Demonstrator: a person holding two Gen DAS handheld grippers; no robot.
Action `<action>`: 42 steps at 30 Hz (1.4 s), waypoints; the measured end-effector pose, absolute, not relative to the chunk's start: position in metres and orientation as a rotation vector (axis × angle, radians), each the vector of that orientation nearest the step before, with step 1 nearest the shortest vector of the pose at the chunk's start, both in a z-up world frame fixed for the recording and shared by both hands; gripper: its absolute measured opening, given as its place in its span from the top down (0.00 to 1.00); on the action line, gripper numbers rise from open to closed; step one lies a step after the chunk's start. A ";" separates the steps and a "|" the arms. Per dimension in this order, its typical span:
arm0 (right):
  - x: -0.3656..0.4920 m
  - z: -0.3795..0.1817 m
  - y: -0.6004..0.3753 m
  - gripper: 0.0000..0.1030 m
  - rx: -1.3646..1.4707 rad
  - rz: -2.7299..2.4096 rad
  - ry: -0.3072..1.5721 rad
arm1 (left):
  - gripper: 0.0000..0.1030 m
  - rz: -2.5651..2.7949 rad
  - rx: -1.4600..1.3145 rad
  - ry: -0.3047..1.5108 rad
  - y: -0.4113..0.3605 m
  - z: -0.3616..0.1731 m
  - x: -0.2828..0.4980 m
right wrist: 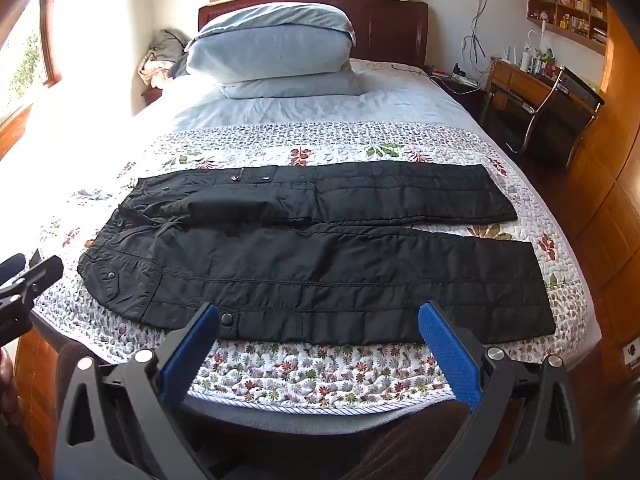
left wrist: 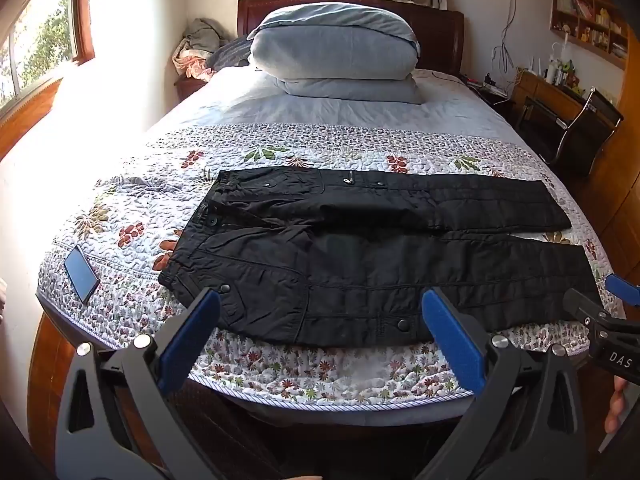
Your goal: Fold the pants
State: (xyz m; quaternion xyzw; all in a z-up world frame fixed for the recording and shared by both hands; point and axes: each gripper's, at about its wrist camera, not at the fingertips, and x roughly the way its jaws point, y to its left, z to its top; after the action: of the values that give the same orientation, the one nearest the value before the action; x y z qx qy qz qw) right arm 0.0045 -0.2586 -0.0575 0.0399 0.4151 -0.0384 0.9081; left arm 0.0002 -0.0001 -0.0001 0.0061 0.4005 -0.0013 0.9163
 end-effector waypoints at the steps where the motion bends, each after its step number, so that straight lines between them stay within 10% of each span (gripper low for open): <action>1: 0.005 -0.057 -0.259 0.03 0.082 -0.080 0.855 | 0.02 -0.003 0.013 0.822 0.000 0.000 0.000; 42: 0.010 -0.069 -0.259 0.03 0.078 -0.086 0.878 | 0.02 0.013 0.025 0.820 0.001 -0.003 0.004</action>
State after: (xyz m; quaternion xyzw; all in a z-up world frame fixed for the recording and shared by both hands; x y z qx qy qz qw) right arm 0.0096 -0.2591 -0.0691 0.0378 0.4249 -0.0414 0.9035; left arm 0.0035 0.0010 -0.0030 0.0120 0.3985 0.0063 0.9171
